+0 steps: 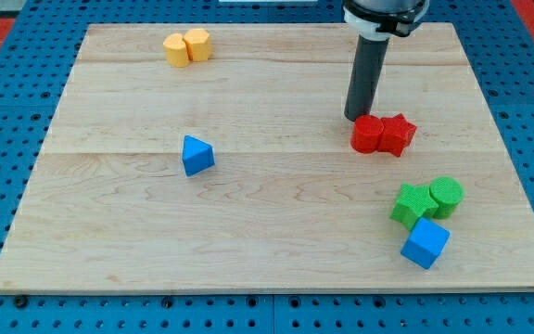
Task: Move red star towards center right a bit
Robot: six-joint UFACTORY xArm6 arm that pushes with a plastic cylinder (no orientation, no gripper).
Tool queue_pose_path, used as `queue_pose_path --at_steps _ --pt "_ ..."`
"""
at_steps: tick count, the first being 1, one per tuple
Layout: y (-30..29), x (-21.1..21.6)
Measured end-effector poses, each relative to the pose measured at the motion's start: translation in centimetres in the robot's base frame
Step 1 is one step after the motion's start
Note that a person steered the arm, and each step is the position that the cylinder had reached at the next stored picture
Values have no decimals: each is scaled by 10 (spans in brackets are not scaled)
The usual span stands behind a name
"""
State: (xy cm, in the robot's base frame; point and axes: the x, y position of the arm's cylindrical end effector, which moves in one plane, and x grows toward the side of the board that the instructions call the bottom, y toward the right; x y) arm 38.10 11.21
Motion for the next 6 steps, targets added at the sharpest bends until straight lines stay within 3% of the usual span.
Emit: queue_pose_path --at_steps 1,2,4,5,6 --pt "-4 -56" --pt "54 -28" --pt "47 39" --pt "53 2" --pt "7 -1"
